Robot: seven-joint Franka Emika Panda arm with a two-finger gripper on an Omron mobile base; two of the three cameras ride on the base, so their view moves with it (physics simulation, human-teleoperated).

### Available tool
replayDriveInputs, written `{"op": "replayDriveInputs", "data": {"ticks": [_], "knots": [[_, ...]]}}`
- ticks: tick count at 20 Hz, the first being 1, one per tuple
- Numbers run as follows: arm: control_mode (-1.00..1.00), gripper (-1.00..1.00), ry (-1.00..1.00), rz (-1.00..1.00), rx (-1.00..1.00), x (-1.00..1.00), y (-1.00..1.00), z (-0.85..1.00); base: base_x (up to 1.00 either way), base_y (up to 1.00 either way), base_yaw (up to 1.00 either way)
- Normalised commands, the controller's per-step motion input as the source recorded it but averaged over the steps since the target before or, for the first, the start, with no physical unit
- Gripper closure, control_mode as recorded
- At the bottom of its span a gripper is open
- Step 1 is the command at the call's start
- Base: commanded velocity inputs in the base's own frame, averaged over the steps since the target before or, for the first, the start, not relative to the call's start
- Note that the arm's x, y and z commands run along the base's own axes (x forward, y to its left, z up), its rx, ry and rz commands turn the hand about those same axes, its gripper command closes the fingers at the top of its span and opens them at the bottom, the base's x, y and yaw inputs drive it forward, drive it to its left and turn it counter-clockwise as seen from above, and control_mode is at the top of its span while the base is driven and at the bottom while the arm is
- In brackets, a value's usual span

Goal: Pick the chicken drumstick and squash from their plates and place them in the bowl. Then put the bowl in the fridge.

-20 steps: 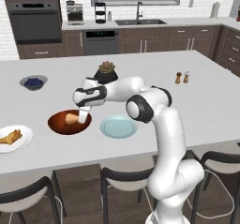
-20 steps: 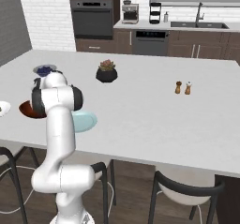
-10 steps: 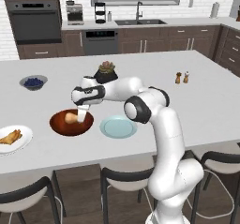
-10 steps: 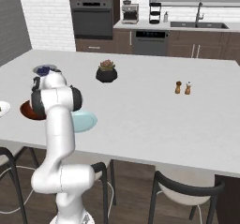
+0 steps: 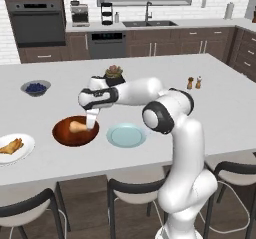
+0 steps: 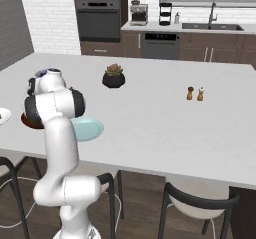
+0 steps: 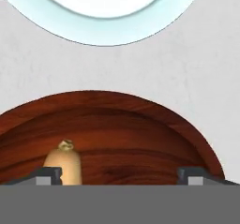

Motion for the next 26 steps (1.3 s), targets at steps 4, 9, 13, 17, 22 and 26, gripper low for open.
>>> {"op": "replayDriveInputs", "data": {"ticks": [4, 9, 13, 17, 22, 26], "knots": [[-1.0, -1.0, -0.1, 0.0, 0.01, -0.88, -0.51, 0.49, 0.0, 0.0, 0.0], [-1.0, -1.0, -0.13, 0.0, 0.0, -1.0, -0.72, 0.48, 0.0, 0.0, 0.0], [-1.0, -1.0, -0.15, 0.01, 0.01, -0.82, -0.59, 0.86, 0.0, 0.0, 0.0], [-1.0, -1.0, -0.03, 0.46, -0.14, -0.62, -0.69, 0.63, 0.0, 0.0, 0.0], [-1.0, -1.0, 0.0, 0.88, -0.14, -0.36, -0.13, 0.17, 0.0, 0.0, 0.0], [-1.0, -1.0, -0.08, 0.89, -0.13, -0.43, -0.17, 0.38, 0.0, 0.0, 0.0]]}}
